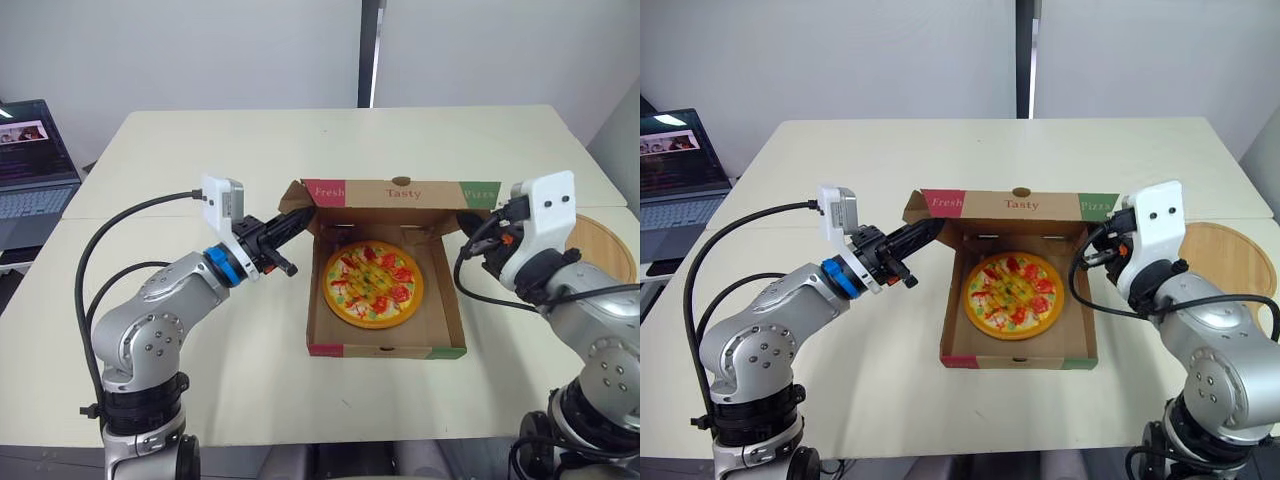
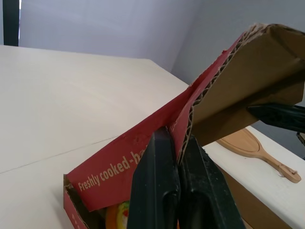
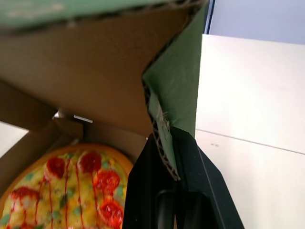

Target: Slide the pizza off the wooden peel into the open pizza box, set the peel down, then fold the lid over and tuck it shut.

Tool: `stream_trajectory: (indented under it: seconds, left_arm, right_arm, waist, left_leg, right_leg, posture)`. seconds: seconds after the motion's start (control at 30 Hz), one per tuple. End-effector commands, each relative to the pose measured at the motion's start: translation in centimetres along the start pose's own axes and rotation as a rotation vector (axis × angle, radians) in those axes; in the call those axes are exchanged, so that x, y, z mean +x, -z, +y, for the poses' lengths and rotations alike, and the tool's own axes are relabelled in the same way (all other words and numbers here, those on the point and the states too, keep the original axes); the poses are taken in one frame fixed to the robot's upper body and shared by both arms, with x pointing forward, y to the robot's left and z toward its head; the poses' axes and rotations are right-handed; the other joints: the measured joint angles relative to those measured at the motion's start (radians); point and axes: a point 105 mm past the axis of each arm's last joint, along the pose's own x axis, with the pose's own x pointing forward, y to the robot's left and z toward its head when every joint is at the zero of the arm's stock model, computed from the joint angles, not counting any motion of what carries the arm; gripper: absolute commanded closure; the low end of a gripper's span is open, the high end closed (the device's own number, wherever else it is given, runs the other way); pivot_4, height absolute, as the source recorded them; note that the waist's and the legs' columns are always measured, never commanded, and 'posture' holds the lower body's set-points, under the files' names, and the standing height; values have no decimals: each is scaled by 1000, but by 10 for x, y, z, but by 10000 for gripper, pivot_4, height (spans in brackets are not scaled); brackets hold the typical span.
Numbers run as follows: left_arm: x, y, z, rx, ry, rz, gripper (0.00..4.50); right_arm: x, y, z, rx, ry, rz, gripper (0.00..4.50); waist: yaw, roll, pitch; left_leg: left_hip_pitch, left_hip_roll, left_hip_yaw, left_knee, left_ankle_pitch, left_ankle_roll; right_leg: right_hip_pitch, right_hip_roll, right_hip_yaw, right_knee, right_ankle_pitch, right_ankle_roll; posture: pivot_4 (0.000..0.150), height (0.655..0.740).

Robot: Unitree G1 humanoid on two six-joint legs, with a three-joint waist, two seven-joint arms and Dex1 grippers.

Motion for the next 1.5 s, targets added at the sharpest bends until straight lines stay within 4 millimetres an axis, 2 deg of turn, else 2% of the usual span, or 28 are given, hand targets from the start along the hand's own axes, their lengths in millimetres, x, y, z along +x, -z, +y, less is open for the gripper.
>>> stream_trajectory:
  seconds: [0.03,0.23,0.37,0.67,0.77,0.97,1.03,1.17,1.2,1.3,1.4,1.5]
  left_arm:
    - [4,6,-27,-6,120,21,45000]
    - [-1,13,-34,-22,135,35,45000]
    - [-5,21,-32,-24,105,43,45000]
    - [-8,29,-32,-5,82,46,45000]
    - [-8,29,-30,7,74,45,45000]
    - [-6,28,-29,30,76,40,45000]
    - [-6,28,-29,35,77,39,45000]
    - [-6,29,-29,42,78,38,45000]
    - [-6,30,-29,43,77,39,45000]
    - [-6,30,-28,47,77,41,45000]
    - [-6,31,-28,50,77,42,45000]
    - [-6,32,-27,55,79,45,45000]
  right_arm:
    - [-6,0,26,-71,-142,-15,44635]
    - [-11,12,23,-95,-125,4,44635]
    - [-13,20,24,-89,-99,-20,44635]
    - [-18,27,14,-50,-38,-81,44635]
    - [-26,29,6,-41,-61,-75,38520]
    - [-51,47,-13,-99,-163,82,17602]
    - [-61,49,-28,-136,-165,134,10603]
    - [-73,29,-71,-180,-74,120,10603]
    - [-73,19,-81,-195,-48,94,12633]
    - [-67,-7,-92,-226,-48,30,19710]
    - [-55,-36,-99,-263,-50,-43,30580]
    - [-39,-57,-92,-313,-113,-77,40919]
  waist:
    - [1,0,0]
    - [3,-2,-2]
    - [4,-2,-3]
    - [8,-2,-4]
    - [15,-2,-4]
    - [32,-3,-3]
    - [32,-3,-3]
    - [32,-4,-3]
    - [32,-4,-3]
    - [32,-4,-3]
    - [31,-4,-3]
    - [30,-4,-3]
  left_leg:
    - [0,0,0,0,0,0]
    - [1,0,0,0,0,0]
    - [3,0,0,-1,0,0]
    - [4,0,0,-1,0,0]
    - [4,0,0,-1,0,0]
    - [6,0,0,-1,0,0]
    - [11,0,0,-2,-1,1]
    - [18,0,1,-3,-3,5]
    - [19,0,0,-3,-3,5]
    - [19,1,1,-3,-1,3]
    - [19,2,1,-3,-1,2]
    - [19,1,1,-3,-1,2]
  right_leg:
    - [0,0,0,0,0,0]
    - [2,0,0,-1,0,0]
    - [3,0,0,-1,0,0]
    - [5,0,0,-2,0,0]
    - [5,0,0,-2,0,0]
    - [9,0,-1,-4,0,0]
    - [14,0,0,-6,0,1]
    - [23,1,0,-8,0,1]
    - [23,1,-1,-8,-1,1]
    - [23,1,0,-7,-1,1]
    - [23,2,-1,-8,-1,1]
    - [23,1,0,-8,0,1]
  posture:
    - [1500,7400]
    - [1500,7400]
    - [1500,7400]
    - [1500,7400]
    - [1500,7400]
    - [1500,7400]
    - [1500,7400]
    - [1500,7400]
    - [1500,7400]
    - [1500,7400]
    - [1500,7400]
    - [1500,7400]
